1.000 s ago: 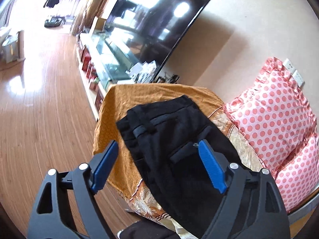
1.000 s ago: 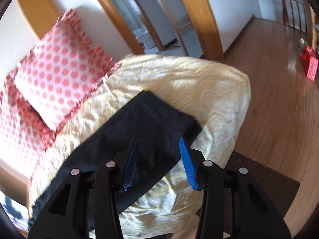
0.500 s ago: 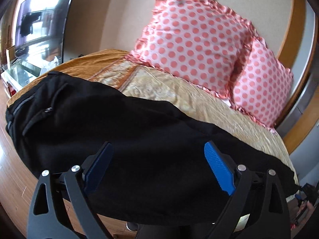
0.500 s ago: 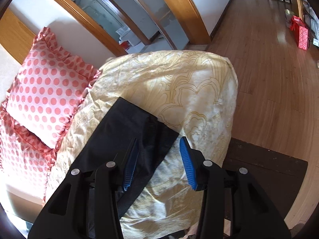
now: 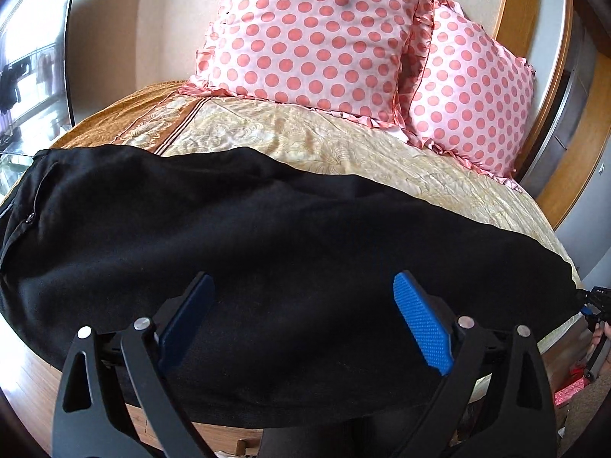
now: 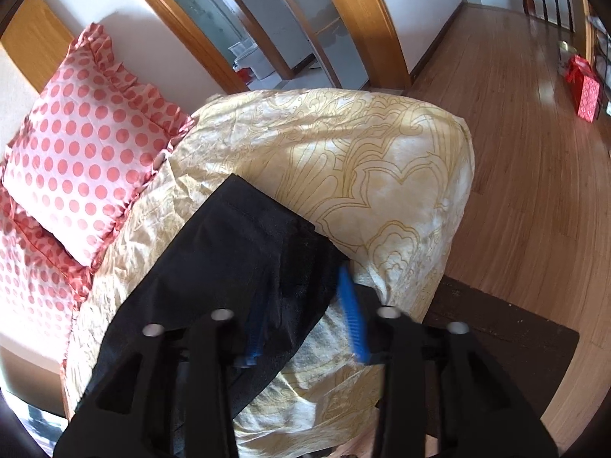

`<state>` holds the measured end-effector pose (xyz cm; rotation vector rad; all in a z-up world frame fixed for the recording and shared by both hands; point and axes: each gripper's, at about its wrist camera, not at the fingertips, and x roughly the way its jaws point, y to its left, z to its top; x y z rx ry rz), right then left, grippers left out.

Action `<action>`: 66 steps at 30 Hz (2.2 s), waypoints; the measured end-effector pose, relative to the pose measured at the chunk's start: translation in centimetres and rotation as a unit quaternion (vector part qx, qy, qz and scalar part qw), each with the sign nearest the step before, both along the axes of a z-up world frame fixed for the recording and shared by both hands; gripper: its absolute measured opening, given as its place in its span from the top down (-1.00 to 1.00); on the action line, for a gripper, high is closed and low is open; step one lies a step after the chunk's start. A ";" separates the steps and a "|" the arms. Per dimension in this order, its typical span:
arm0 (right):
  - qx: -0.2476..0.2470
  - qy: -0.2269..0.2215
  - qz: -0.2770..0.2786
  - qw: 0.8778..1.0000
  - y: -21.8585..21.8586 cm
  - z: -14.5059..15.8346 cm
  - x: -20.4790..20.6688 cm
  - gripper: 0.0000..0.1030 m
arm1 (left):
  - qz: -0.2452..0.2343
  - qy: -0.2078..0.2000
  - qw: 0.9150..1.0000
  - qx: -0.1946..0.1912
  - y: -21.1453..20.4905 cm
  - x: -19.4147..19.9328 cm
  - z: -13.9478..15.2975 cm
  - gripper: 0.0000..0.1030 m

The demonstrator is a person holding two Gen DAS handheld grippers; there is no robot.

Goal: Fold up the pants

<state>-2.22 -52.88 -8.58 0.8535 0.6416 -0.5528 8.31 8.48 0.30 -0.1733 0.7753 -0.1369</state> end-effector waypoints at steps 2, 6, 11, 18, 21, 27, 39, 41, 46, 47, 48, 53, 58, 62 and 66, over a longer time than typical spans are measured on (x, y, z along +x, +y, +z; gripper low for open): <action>-0.007 -0.004 0.002 1.000 0.3 0.2 0.0 0.71 | 0.004 0.003 1.000 -0.006 0.3 0.0 -0.1 -0.85; -0.048 -0.032 0.029 0.998 2.5 2.7 0.5 0.73 | 0.014 0.004 1.000 -0.011 0.9 -0.1 -0.2 -0.85; -0.084 -0.096 0.110 0.986 7.3 7.6 2.6 0.73 | 0.025 -0.001 1.000 -0.017 1.6 -0.1 0.0 -0.85; -0.077 -0.157 0.300 0.938 18.8 12.1 8.3 0.73 | 0.046 -0.007 0.999 -0.023 3.0 -0.5 0.4 -0.86; -0.051 -0.167 0.400 0.900 25.8 12.7 11.4 0.73 | 0.060 -0.013 0.998 -0.024 3.8 -0.9 0.6 -0.87; -0.024 -0.129 0.552 0.823 38.7 9.8 14.3 0.73 | 0.096 -0.021 0.995 -0.024 6.2 -2.1 0.8 -0.87; -0.102 -0.104 0.636 0.758 47.9 8.4 13.5 0.73 | 0.159 -0.030 0.986 -0.026 11.2 -4.0 0.8 -0.88; -0.121 -0.076 0.649 0.747 49.2 6.3 13.2 0.72 | 0.169 -0.030 0.985 -0.029 12.0 -4.3 0.8 -0.88; -0.081 -0.083 0.632 0.766 48.4 5.6 13.2 0.72 | 0.205 -0.046 0.977 -0.033 14.3 -5.9 1.0 -0.88; -0.084 -0.103 0.628 0.767 48.4 6.6 13.1 0.72 | 0.214 -0.047 0.975 -0.035 14.8 -6.2 1.0 -0.88; -0.094 -0.115 0.630 0.762 48.8 7.4 12.9 0.72 | 0.221 -0.049 0.973 -0.038 15.3 -6.5 1.0 -0.88; -0.148 -0.054 0.684 0.713 53.5 5.3 12.0 0.69 | 0.255 -0.051 0.965 -0.044 17.3 -7.9 1.2 -0.88; -0.146 -0.082 0.706 0.688 53.2 6.1 10.7 -0.27 | 0.288 -0.047 0.956 -0.030 19.3 -9.9 1.1 -0.88; -0.153 -0.126 0.711 0.675 53.5 8.0 9.9 -0.30 | 0.318 -0.038 0.946 -0.041 21.3 -11.3 0.6 -0.88; -0.163 -0.065 0.737 0.653 55.5 5.3 9.3 -0.30 | 0.329 -0.024 0.939 -0.097 23.4 -12.5 -0.8 -0.88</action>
